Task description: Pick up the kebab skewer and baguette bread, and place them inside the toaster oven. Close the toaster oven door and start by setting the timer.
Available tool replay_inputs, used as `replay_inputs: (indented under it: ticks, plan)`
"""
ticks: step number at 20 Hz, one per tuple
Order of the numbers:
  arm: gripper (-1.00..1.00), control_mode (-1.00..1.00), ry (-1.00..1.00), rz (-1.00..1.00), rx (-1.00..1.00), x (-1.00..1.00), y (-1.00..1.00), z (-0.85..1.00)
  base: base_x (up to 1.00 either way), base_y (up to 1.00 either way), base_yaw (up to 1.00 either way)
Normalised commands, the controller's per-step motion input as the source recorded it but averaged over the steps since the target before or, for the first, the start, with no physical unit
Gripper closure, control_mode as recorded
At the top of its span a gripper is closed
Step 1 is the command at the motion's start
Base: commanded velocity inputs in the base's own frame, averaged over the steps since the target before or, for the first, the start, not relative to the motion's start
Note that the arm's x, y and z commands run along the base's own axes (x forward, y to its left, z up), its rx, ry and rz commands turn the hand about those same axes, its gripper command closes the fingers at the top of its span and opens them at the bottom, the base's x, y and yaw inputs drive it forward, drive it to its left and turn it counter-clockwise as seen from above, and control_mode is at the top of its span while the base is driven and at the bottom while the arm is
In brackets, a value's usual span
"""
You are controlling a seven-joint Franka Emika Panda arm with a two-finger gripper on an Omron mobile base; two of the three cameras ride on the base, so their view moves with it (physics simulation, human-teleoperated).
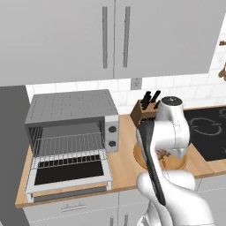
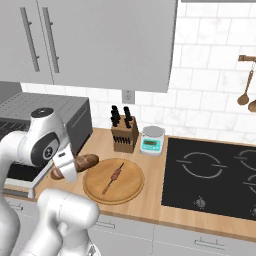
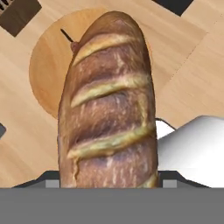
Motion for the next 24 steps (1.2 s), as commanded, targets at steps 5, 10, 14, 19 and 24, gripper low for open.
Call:
replay_inputs:
  ticks: [5, 10, 14, 19, 24]
  plan:
    - [1.00, -1.00, -0.19, -0.35, 0.03, -0.34, 0.98, 0.48, 0.00, 0.00, 0.00]
    - [1.00, -1.00, -0.26, -0.34, 0.05, -0.43, 0.91, 0.60, 0.00, 0.00, 0.00]
    - [1.00, -1.00, -0.36, -0.31, 0.04, -0.14, 0.93, 0.21, 0.00, 0.00, 0.00]
    - [1.00, -1.00, -0.46, -0.25, 0.06, -0.10, 0.72, 0.22, 0.00, 0.00, 0.00]
    - [1.00, -1.00, -0.26, -0.12, 0.11, 0.22, 0.23, 0.01, 0.00, 0.00, 0.00]
